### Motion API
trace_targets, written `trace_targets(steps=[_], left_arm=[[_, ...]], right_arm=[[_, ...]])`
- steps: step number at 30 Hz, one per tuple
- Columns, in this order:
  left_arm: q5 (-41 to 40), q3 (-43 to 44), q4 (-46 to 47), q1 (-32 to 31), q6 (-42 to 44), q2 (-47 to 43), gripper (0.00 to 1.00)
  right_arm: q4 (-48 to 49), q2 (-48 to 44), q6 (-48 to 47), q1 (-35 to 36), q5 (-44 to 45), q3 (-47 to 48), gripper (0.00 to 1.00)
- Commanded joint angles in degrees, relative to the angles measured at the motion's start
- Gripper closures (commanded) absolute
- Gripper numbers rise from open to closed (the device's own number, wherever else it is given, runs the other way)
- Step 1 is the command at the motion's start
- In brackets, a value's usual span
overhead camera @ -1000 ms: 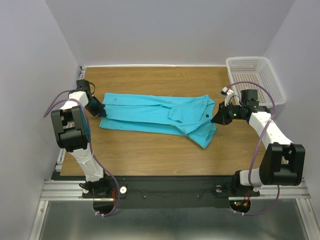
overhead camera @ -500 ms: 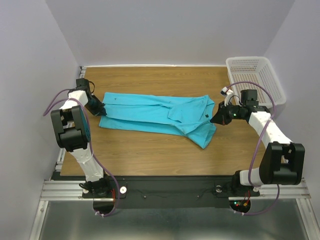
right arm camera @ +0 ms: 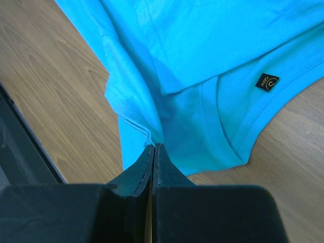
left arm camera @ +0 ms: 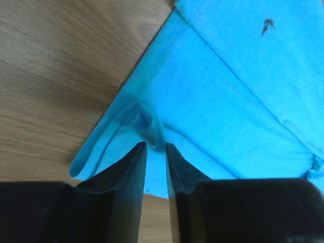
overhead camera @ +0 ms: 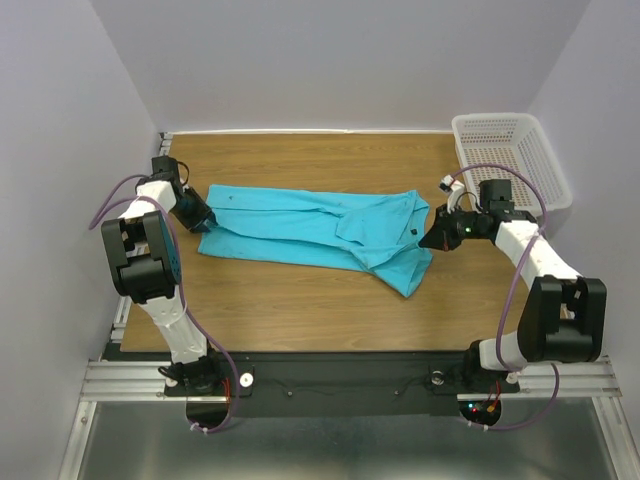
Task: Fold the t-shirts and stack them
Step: Fold the tshirt
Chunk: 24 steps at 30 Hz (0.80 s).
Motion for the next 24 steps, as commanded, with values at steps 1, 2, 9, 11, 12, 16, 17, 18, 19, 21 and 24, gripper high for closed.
trace_targets(steps=[1,2,9,11,12,16,17,18,19,21,24], left_arm=[[1.8,2.4,0.8,0.1,2.1,-2.8,0.49],[2.1,2.5,1.1,0.1,2.4,-3.4,0.48],[3.7,2.8,3.0,0.2,6.7,-8.7,0.32],[6.3,1.6,5.5,0.1,8.0,-11.2,0.29],[7.4,-0.4,6.4,0.1,8.5,-13.8,0.29],[10.4,-6.8,9.8,-1.9,11.1,-19.0,0.3],[10.5,-8.2,10.8,-3.3,11.3,-19.7,0.31],[10.0,-10.6,11.1,-4.1,11.3,-20.8,0.31],[9.7,-11.8,11.7,-4.8,11.3,-21.1,0.32],[8.0,-14.9,13.0,-5.9,10.9,-21.5,0.37],[8.0,-17.7,15.4,-6.1,10.1,-20.8,0.41]], right_arm=[[2.0,0.6,-0.6,-0.5,-1.8,1.5,0.99],[2.0,1.1,-0.6,-0.5,-1.9,1.5,0.99],[2.0,3.6,-0.4,-0.4,-2.8,3.0,0.99],[2.0,4.3,-0.3,-0.4,-2.9,3.6,0.99],[2.0,5.0,-0.2,-0.4,-3.0,4.2,0.99],[2.0,7.0,0.4,-0.3,-3.0,6.4,0.99],[1.9,7.4,0.6,-0.3,-2.8,6.9,0.99],[1.9,7.6,0.7,-0.2,-2.8,7.5,0.99],[1.7,7.9,0.8,-0.1,-2.7,8.4,0.99],[1.7,8.4,1.1,-0.1,-2.5,9.6,0.99],[1.5,9.0,1.4,0.0,-2.0,10.9,0.99]])
